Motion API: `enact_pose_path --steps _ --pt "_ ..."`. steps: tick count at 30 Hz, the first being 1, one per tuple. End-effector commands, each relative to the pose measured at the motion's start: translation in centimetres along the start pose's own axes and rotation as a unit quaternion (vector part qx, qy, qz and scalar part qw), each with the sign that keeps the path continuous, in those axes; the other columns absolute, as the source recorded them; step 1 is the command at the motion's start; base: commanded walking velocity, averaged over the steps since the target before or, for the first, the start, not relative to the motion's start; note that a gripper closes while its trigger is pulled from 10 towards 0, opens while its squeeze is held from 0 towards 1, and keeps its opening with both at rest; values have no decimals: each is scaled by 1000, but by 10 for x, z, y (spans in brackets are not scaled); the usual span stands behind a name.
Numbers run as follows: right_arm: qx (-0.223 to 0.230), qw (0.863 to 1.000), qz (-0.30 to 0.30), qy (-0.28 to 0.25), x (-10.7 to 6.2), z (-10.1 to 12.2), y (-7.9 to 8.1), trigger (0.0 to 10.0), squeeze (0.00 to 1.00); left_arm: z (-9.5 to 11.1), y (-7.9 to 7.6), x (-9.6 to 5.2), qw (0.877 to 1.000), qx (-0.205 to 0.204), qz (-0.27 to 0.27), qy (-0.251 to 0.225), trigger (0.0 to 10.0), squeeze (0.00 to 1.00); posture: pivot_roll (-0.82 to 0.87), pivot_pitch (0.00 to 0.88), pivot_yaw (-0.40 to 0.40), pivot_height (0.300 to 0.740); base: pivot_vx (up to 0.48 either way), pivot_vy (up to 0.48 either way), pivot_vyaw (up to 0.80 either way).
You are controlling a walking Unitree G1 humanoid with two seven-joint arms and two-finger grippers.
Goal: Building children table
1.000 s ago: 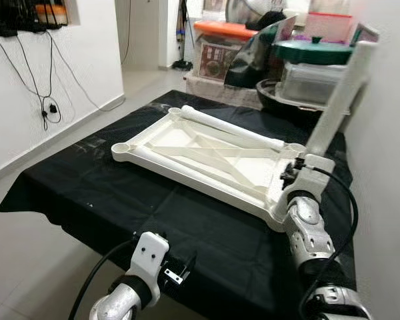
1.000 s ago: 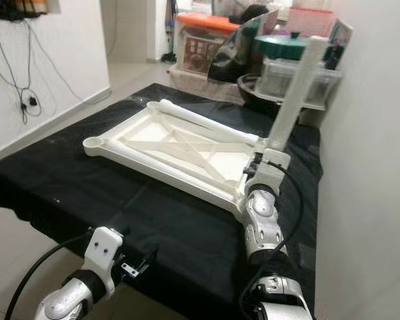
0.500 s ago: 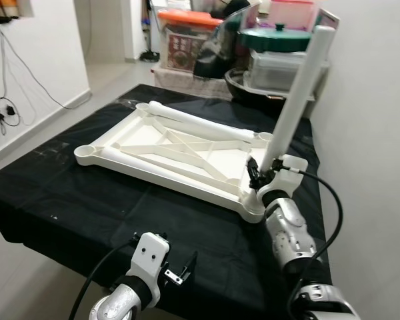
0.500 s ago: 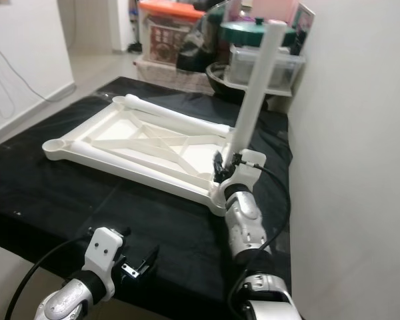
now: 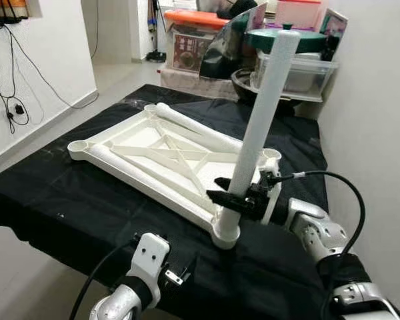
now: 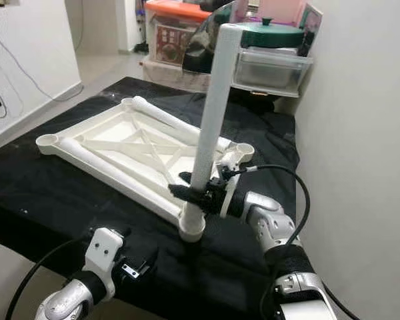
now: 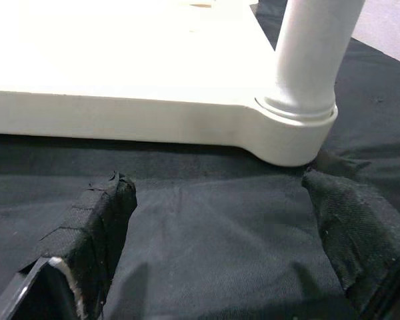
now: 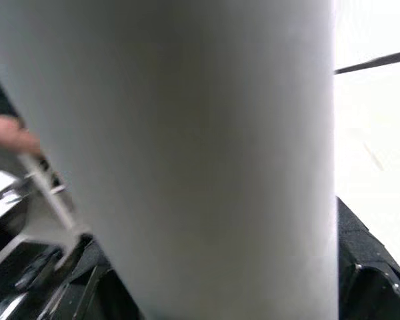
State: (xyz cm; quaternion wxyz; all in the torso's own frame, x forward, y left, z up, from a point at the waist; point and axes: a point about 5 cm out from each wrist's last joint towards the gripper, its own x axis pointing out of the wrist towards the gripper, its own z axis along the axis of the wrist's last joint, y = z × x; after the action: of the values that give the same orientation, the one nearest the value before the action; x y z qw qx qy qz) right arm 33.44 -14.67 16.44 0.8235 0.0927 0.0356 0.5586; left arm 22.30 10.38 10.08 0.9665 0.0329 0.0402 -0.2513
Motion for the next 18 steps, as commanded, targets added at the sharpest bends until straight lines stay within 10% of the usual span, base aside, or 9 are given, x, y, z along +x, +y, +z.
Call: enact_pose_path --steps 1,2,3,14,15,17,18 --pt "-8 998 54 9 11 0 9 4980 0 -2 -2 -1 1000 0 -3 3 10000 0 229 0 -96 740 0 0 0" --pt "-8 998 54 9 11 0 9 4980 0 -2 -2 -1 1000 0 -3 3 10000 0 229 0 -96 740 0 0 0" --pt "-19 998 54 2 16 1 10 0 0 -2 -2 -1 1000 0 -4 4 10000 0 229 0 -95 740 0 0 0" --pt "-45 967 -249 -19 4 2 -38 0 0 -3 -3 -1 1000 -1 -5 4 10000 0 225 0 -96 740 0 0 0" --pt "-42 956 -289 -21 -2 1 -43 0 0 -3 -3 -1 1000 -1 -5 4 10000 0 225 0 -96 740 0 0 0" --pt "-35 893 -449 -14 -30 0 -62 0 0 -2 -3 -1 1000 -2 -5 4 10000 0 221 0 -93 740 0 0 0" --pt "-35 893 -449 -14 -30 0 -62 0 0 -2 -3 -1 1000 -2 -5 4 10000 0 221 0 -93 740 0 0 0"
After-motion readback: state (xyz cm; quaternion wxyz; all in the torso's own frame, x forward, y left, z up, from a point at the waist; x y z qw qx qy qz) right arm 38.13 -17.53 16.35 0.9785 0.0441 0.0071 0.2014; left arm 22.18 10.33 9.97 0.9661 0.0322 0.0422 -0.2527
